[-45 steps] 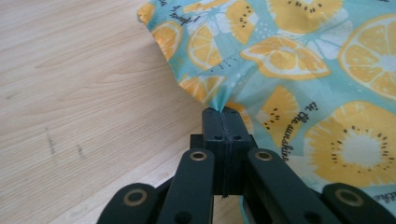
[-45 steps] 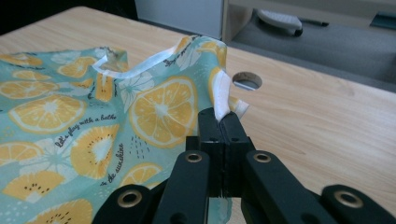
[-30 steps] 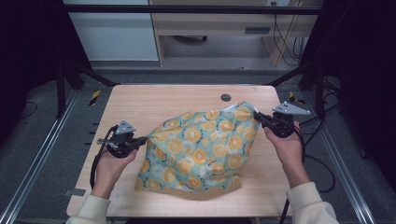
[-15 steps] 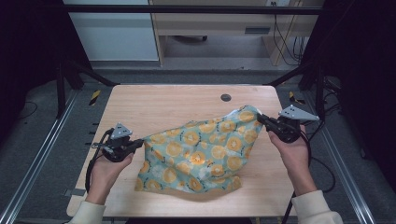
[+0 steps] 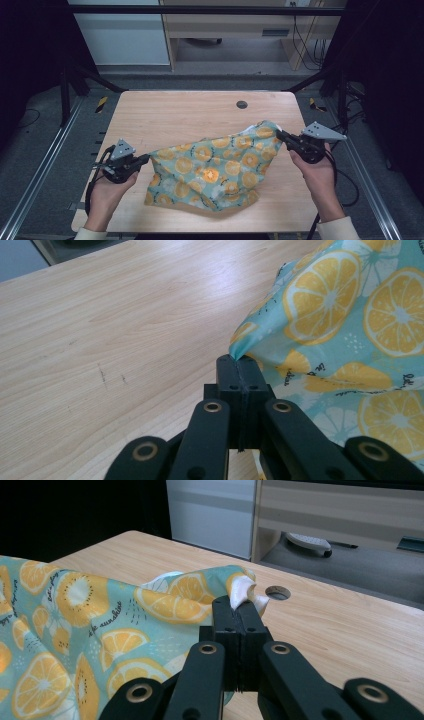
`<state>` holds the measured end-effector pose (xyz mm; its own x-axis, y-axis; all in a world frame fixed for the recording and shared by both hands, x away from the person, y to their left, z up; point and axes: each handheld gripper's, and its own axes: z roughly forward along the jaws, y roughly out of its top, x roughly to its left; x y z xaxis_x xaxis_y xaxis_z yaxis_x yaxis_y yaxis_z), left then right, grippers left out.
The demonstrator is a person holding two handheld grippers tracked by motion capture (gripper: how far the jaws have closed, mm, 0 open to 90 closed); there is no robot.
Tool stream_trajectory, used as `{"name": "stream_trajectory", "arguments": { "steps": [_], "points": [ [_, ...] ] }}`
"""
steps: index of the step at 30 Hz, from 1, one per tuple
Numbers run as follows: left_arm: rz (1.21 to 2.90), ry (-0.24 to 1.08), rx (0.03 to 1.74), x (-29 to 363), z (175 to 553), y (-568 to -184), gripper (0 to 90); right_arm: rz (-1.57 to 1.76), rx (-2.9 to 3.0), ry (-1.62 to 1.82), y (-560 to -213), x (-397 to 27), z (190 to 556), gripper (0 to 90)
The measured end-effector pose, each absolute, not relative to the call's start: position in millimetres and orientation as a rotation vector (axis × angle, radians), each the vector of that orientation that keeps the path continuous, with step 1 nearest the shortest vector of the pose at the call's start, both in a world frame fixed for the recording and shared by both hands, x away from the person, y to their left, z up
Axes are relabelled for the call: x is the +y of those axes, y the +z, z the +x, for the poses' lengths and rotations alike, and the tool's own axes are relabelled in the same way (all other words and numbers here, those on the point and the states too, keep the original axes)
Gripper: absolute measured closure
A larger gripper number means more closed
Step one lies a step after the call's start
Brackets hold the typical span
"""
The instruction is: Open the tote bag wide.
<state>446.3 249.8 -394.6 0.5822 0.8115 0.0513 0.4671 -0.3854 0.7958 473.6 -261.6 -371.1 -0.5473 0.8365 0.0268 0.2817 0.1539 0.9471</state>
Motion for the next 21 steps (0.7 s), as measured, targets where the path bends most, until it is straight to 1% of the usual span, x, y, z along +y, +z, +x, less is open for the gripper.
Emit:
{"name": "stream_trajectory", "arguments": {
  "steps": [5,9,21],
  "points": [
    [2.033,0.591,1.005,249.7,437.2,-395.5,90.0,1.056,1.904,1.421,-371.1,-262.6,464.7,90.0],
    [2.031,0.611,0.99,250.5,425.9,-398.7,90.0,1.036,1.892,1.443,-372.0,-262.9,446.1,90.0],
    [2.001,0.564,0.967,259.9,388.0,-416.9,90.0,1.023,1.893,1.499,-383.9,-265.0,402.9,90.0]
  ]
}}
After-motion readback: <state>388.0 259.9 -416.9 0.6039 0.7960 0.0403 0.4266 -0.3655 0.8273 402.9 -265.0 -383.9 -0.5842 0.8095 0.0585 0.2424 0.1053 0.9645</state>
